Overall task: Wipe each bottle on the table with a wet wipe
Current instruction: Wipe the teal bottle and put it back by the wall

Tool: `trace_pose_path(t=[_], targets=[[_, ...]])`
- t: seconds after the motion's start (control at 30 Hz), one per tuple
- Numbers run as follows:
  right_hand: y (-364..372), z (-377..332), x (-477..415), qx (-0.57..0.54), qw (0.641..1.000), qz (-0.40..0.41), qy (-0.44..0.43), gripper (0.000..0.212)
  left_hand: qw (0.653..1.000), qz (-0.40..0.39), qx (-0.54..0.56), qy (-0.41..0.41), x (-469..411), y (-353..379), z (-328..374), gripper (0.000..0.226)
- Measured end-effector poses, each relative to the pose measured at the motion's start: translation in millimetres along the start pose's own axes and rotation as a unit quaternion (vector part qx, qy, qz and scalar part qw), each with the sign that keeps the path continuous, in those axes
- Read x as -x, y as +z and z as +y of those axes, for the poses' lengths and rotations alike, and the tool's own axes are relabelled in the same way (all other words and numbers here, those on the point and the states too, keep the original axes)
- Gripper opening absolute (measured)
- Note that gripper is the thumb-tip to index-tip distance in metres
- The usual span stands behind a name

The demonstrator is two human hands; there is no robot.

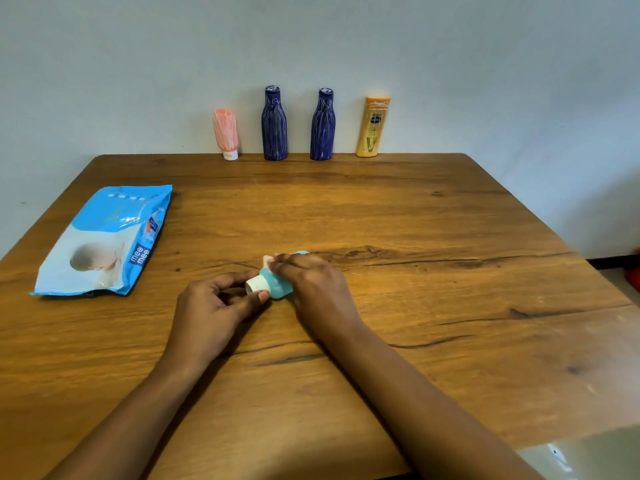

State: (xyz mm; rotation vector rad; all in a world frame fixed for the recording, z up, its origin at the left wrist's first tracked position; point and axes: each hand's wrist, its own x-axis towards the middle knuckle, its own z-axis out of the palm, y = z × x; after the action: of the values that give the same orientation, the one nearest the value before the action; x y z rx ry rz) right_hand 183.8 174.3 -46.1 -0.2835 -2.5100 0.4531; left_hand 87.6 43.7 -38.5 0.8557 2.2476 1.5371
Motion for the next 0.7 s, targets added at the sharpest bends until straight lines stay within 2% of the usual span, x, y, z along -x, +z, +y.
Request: trace_pose_path(t=[0.1, 0.17, 0.23, 0.3, 0.4, 0.47, 0.53, 0.63, 0.7], targets=[[-8.9, 25.5, 2.4, 0.042, 0.996, 0.018, 0.082, 0.034, 1.0, -0.002, -0.001, -0.014, -1.5, 0.3, -3.3, 0.032], [-15.3, 33.7, 1.4, 0.017, 0.99, 0.047, 0.133, 0.031, 1.0, -0.003, -0.001, -0.021, -2.5, 1.0, -3.3, 0.032], [-15.1, 22.8, 1.0, -0.005, 0.99, 0.07, 0.122, 0.033, 1.0, -0.001, -0.027, -0.014, -2.1, 1.2, -1.3, 0.031], [-7.9, 0.3, 3.5, -0.032, 0.995, 0.071, 0.055, 0.034, 0.999, 0.0, -0.043, -0.006, -1.4, 0.1, 0.5, 0.027], [2.9, -17.7, 11.8, -0.035, 0.999, 0.016, -0.009, 0.027, 0.999, -0.008, -0.048, 0.001, -1.5, -1.4, 1.3, 0.023], [-0.4, -5.4, 11.9, -0.025, 1.0, -0.004, -0.002, 0.037, 0.999, -0.006, -0.052, -0.009, -3.1, -1.3, 1.4, 0.024], [-9.0, 11.4, 12.0, -0.004, 0.999, -0.019, 0.026, 0.033, 0.998, -0.003, -0.049, -0.026, -4.5, 0.0, 0.6, 0.025], [-22.3, 42.1, 5.8, 0.031, 0.993, 0.019, 0.112, 0.03, 0.999, -0.003, -0.039, -0.036, -3.9, 1.8, 2.0, 0.028], [-24.4, 33.6, 8.4, 0.009, 0.992, 0.052, 0.112, 0.032, 0.999, -0.003, -0.039, -0.036, -3.0, 1.8, 3.7, 0.025]])
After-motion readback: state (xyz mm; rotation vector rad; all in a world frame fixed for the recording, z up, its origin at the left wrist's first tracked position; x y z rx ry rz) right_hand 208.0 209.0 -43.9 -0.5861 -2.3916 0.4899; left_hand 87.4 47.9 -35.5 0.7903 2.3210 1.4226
